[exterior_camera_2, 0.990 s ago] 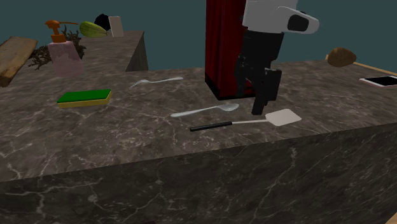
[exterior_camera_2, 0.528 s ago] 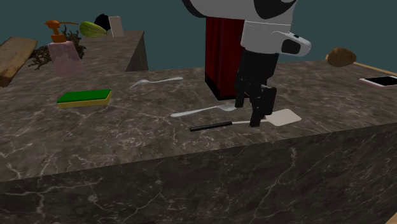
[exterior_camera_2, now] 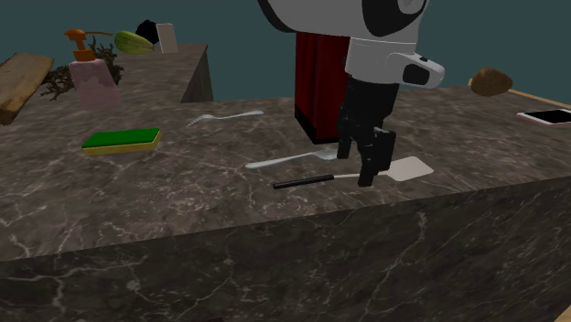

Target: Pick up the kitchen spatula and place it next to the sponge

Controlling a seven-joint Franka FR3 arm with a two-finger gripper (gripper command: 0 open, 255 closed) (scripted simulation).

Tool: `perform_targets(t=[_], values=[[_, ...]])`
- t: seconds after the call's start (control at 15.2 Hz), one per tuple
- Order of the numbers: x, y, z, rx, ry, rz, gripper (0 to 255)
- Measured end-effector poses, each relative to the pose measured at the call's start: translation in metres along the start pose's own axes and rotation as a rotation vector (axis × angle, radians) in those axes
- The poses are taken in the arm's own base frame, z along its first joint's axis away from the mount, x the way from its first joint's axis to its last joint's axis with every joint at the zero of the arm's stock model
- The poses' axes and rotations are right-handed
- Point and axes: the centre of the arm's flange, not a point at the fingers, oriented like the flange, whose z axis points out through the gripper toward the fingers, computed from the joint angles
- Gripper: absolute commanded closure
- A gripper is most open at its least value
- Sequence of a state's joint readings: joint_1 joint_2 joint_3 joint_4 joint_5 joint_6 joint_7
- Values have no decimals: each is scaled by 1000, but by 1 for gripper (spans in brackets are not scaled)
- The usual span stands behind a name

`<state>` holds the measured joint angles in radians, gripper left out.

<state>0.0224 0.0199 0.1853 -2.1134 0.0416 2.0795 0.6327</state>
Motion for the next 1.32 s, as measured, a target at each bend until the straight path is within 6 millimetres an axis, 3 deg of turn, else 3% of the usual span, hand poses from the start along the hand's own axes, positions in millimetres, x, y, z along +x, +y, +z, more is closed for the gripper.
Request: perform_targets(t=[0.66,1.32], values=[[0,0,0,0,0,0,255],[-4,0,-45,0,0,0,255]])
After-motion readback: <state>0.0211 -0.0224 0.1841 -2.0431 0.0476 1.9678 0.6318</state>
